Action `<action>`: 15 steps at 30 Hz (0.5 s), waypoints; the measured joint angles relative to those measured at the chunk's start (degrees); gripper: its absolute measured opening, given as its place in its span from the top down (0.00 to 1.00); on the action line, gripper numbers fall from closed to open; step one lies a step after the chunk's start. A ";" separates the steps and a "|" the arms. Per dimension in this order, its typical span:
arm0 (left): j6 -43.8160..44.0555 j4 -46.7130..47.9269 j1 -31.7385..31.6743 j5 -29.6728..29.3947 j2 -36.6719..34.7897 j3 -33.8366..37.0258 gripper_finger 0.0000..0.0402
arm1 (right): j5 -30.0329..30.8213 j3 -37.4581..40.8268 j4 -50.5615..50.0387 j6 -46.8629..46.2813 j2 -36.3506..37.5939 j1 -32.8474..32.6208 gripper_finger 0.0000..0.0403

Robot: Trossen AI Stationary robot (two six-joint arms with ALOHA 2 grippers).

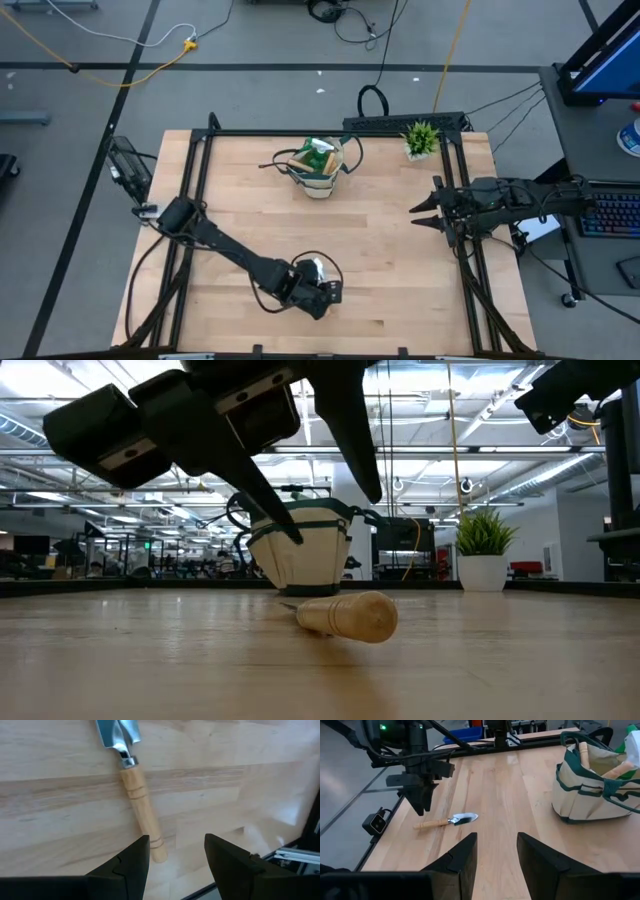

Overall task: Pick & Place Garden tools in Gardening bag
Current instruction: Put the brown trowel into the gardening bag

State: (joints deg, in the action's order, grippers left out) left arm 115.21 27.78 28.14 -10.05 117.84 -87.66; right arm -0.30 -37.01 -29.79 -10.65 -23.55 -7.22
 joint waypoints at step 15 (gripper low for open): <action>-0.69 1.88 -1.51 2.44 1.88 -0.04 0.51 | 0.00 -0.02 0.01 1.10 -0.02 0.00 0.68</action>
State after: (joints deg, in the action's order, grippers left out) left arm 114.51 29.66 26.63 -7.60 119.72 -87.70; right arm -0.30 -37.04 -29.78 -9.55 -23.57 -7.22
